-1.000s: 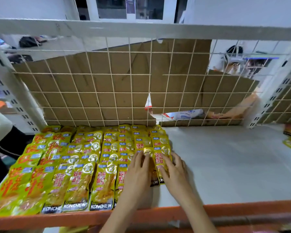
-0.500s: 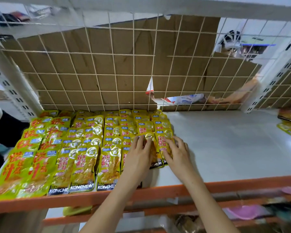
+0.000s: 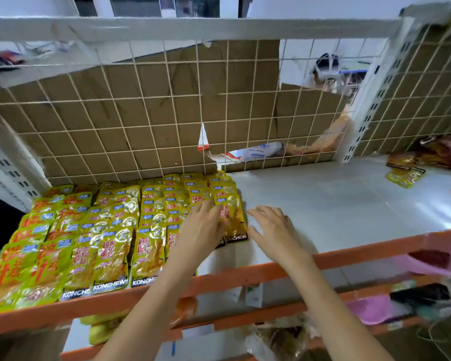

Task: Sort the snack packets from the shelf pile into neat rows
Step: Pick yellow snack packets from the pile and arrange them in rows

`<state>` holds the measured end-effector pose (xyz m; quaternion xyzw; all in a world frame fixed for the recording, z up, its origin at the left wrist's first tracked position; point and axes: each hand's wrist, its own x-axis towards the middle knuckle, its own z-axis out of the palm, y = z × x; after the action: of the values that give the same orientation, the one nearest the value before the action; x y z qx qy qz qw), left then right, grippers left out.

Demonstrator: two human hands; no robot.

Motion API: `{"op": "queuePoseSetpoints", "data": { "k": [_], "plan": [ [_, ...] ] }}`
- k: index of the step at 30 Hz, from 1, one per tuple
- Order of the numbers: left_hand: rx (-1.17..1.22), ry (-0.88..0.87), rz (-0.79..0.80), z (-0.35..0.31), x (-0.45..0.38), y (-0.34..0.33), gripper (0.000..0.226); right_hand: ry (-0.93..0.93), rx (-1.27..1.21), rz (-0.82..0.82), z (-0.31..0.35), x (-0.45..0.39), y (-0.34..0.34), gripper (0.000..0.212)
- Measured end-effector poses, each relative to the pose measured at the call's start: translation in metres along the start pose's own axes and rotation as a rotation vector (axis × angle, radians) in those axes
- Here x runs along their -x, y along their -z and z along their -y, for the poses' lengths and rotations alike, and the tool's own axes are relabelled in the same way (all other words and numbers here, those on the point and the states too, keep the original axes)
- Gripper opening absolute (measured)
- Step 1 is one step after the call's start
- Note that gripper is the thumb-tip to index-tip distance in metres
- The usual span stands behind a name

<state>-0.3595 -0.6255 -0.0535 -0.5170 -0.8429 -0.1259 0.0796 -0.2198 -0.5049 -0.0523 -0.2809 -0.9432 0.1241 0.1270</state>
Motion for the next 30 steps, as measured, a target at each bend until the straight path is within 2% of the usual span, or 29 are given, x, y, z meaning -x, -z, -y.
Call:
{"op": "queuePoseSetpoints", "data": {
  "k": [4, 8, 13, 16, 20, 26, 30],
  "plan": [
    [0.038, -0.149, -0.070, -0.054, 0.004, -0.007, 0.041, -0.062, 0.068, -0.048, -0.053, 0.050, 0.030, 0.045],
    [0.096, -0.232, -0.055, -0.136, 0.001, -0.029, 0.046, -0.174, 0.024, -0.184, -0.115, 0.105, 0.055, 0.041],
    [0.161, -0.314, -0.004, -0.237, -0.003, -0.049, 0.045, -0.319, 0.049, -0.176, -0.192, 0.173, 0.084, 0.043],
    [0.173, -0.348, 0.000, -0.293, -0.007, -0.054, 0.044, -0.394, 0.054, -0.099, -0.231, 0.214, 0.099, 0.048],
    [0.212, -0.412, 0.082, -0.363, -0.007, -0.064, 0.038, -0.492, 0.015, -0.106, -0.270, 0.265, 0.112, 0.043],
    [0.261, -0.528, 0.198, -0.425, -0.028, -0.074, 0.041, -0.602, 0.010, -0.122, -0.314, 0.292, 0.121, 0.044],
    [0.289, -0.521, 0.167, -0.446, -0.066, -0.083, 0.040, -0.621, -0.010, -0.145, -0.343, 0.281, 0.124, 0.044]
  ]
}}
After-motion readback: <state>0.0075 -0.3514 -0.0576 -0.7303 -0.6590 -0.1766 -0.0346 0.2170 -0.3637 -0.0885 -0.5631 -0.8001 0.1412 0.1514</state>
